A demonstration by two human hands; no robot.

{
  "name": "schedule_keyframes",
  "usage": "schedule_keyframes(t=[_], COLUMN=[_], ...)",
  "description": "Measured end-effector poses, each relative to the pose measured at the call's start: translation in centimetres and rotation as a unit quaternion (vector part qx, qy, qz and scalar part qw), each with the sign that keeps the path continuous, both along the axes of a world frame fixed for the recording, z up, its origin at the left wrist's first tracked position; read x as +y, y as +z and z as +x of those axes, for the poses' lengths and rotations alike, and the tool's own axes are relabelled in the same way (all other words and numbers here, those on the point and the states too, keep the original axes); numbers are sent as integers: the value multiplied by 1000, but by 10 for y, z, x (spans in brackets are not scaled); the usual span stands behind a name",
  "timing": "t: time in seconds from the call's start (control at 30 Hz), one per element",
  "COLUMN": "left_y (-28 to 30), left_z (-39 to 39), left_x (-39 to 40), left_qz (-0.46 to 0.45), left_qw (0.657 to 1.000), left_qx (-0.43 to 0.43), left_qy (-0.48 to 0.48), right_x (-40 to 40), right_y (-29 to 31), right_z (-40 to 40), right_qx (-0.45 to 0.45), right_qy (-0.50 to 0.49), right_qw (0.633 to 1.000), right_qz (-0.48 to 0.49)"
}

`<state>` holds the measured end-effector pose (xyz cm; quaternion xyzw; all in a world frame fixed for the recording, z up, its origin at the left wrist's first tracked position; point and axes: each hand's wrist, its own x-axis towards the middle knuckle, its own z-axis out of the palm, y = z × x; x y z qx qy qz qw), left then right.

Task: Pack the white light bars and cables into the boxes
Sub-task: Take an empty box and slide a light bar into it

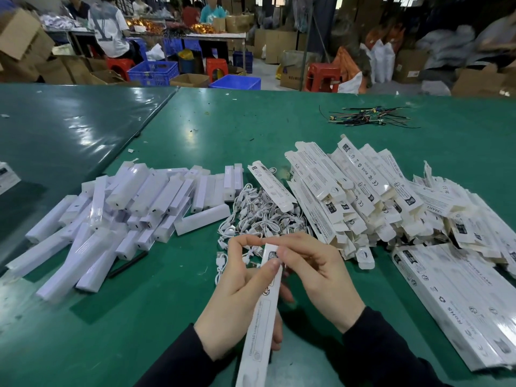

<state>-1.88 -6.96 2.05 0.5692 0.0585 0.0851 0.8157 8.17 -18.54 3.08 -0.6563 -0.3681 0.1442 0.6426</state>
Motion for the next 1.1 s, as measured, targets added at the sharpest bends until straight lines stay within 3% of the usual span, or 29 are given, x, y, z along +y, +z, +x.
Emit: schedule_keyframes(t=[0.1, 0.2, 0.27, 0.33, 0.4, 0.47, 0.53, 0.6, 0.7, 0.77, 0.87, 0.93, 0.97, 1.03, 1.1], left_y=[5, 12, 15, 14, 14, 11, 10, 9, 7, 1, -7, -6, -3, 0, 1], left_z=[4, 4, 1, 0, 2, 3, 0, -3, -3, 0, 0, -2, -4, -5, -7], left_x=[-1, 17, 34, 44, 49, 48, 45, 42, 38, 36, 44, 54, 59, 66, 70], left_qz=[-7, 31, 16, -29, -41, 39, 199, 363, 619, 693, 669, 638, 633, 630, 630], left_qw=[991, 941, 904, 882, 878, 874, 854, 811, 702, 665, 683, 683, 670, 640, 623], left_qx=[-30, -104, -119, -114, -92, -43, 11, 1, -6, 9, 32, 30, 28, 25, 24], left_qy=[133, 319, 410, 456, 469, 482, 480, 459, 352, 278, 291, 354, 388, 439, 463], right_x=[5, 6, 5, 7, 13, 17, 17, 17, 24, 33, 49, 64, 73, 94, 116], right_y=[-2, 1, 3, 5, 8, 10, 10, 13, 18, 22, 28, 24, 21, 12, 1], right_z=[-3, -4, -5, -9, -12, -9, 0, 9, 16, 18, 23, 31, 34, 34, 28], right_qx=[142, 274, 274, 278, 267, 271, 287, 253, 172, 134, 128, 139, 103, -76, -273], right_qy=[67, 93, 148, 184, 143, 69, 1, -40, -32, 20, 76, 45, 16, -26, 5], right_qw=[988, 957, 948, 941, 953, 960, 958, 966, 984, 990, 987, 988, 992, 986, 939], right_qz=[1, -12, -64, -48, -12, 8, 25, 19, -14, -39, -55, -52, -72, -148, -209])
